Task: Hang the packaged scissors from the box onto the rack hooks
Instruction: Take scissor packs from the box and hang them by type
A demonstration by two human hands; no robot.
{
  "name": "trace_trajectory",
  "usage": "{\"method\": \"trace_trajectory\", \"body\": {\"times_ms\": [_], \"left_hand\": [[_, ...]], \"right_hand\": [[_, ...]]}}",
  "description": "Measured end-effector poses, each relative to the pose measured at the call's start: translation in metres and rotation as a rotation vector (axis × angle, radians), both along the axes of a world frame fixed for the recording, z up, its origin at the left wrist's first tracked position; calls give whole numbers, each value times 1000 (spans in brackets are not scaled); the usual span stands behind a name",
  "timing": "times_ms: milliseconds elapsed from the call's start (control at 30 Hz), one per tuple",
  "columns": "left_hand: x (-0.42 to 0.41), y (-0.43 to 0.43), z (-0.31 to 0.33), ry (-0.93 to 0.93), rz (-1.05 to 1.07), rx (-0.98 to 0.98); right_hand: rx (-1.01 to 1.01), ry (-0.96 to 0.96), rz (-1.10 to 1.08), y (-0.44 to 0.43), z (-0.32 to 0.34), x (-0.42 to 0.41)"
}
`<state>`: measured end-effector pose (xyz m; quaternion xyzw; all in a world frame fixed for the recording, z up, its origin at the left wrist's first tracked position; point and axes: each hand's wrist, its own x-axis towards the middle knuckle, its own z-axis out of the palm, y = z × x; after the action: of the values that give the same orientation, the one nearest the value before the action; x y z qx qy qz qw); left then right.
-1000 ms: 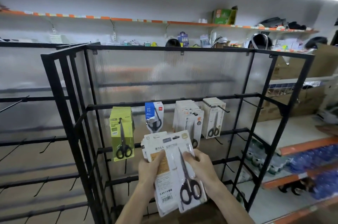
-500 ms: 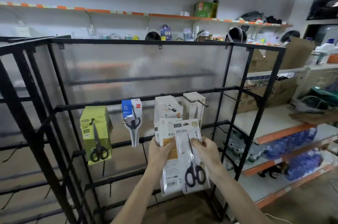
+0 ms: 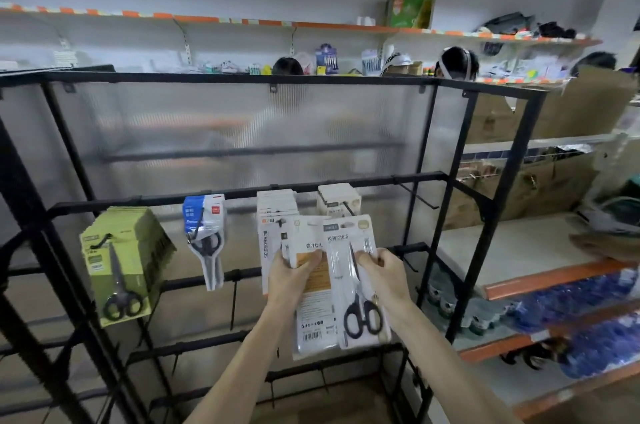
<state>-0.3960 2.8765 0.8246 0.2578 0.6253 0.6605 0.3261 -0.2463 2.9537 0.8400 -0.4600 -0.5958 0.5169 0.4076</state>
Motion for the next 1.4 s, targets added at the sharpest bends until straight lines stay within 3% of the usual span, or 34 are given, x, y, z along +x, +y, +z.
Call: {"method": "trace_trajectory", "body": {"times_ms": [300, 500, 700, 967, 1300, 1400], "left_hand": [[13, 41, 10, 137, 223, -18], [10, 45, 8, 170, 311, -69], [9, 52, 1, 147, 322, -82], [16, 57, 0, 139, 321, -89], [22, 60, 11, 99, 340, -106], [27, 64, 12, 48, 370, -105]], "right_hand": [[-45, -69, 173, 91, -5, -2], [-65, -14, 266, 108, -17, -6], [-76, -14, 205, 110, -38, -6], [-28, -111, 232, 137, -30, -28], [51, -390, 212, 158, -28, -51], [125, -214, 210, 124, -30, -28]]}}
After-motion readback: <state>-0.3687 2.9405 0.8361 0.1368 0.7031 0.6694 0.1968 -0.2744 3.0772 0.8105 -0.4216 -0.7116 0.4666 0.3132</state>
